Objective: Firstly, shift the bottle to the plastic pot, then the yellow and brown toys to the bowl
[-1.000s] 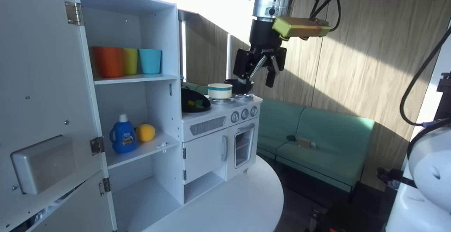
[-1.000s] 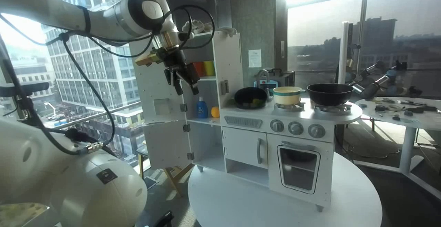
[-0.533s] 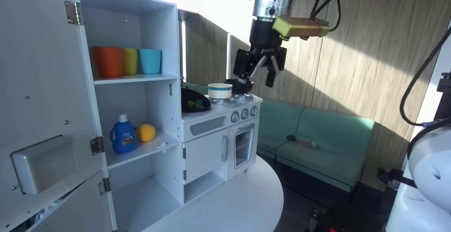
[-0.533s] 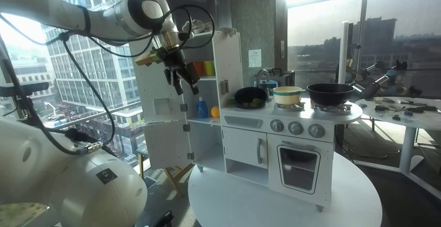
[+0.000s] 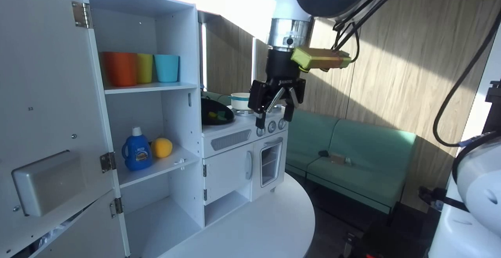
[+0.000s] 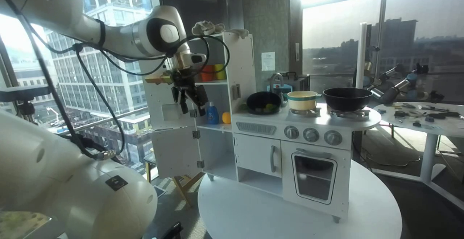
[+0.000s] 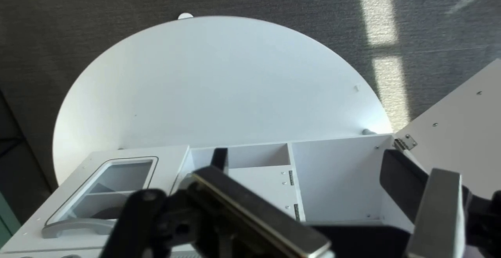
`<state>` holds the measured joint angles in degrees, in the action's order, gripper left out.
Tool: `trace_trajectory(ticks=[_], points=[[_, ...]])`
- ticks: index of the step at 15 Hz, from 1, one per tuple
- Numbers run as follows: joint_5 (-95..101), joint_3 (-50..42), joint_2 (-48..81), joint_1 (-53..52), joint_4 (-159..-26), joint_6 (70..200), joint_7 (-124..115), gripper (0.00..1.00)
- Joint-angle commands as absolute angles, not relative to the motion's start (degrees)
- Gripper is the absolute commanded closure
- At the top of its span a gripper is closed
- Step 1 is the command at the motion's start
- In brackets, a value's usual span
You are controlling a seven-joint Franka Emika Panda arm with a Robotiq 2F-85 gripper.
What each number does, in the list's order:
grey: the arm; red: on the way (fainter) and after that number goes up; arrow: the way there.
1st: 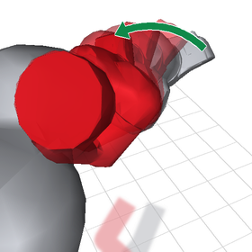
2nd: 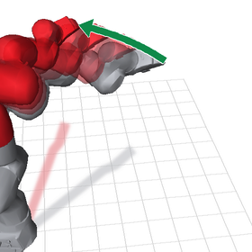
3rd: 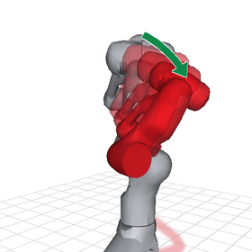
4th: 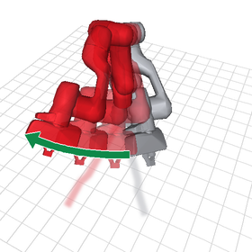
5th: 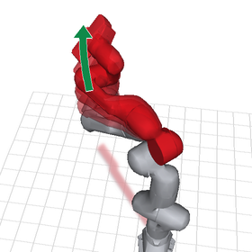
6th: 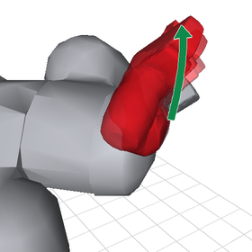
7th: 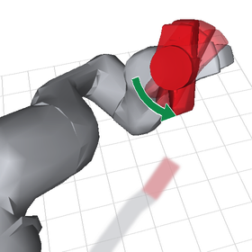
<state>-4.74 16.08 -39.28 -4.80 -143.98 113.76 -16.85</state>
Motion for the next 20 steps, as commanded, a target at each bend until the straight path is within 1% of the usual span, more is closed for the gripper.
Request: trace_trajectory(ticks=[1, 3, 7, 11, 17, 19, 20], points=[[-6.0, 16.6, -32.1, -8.2, -144.7, 124.2, -14.4, 0.0], [-3.3, 19.0, -28.0, -8.4, -145.1, 132.1, -16.1, 0.0], [0.8, 20.9, -18.1, -9.6, -142.4, 142.0, -15.1, 0.0], [6.9, 21.7, -9.9, -9.9, -137.7, 146.6, -14.9, 0.0], [23.6, 20.6, 0.5, -10.6, -127.3, 148.0, -17.7, 0.0], [28.8, 19.4, 2.3, -11.2, -125.9, 151.9, -20.9, 0.0], [33.5, 20.6, 2.2, -9.6, -126.3, 156.0, -26.0, 0.0]])
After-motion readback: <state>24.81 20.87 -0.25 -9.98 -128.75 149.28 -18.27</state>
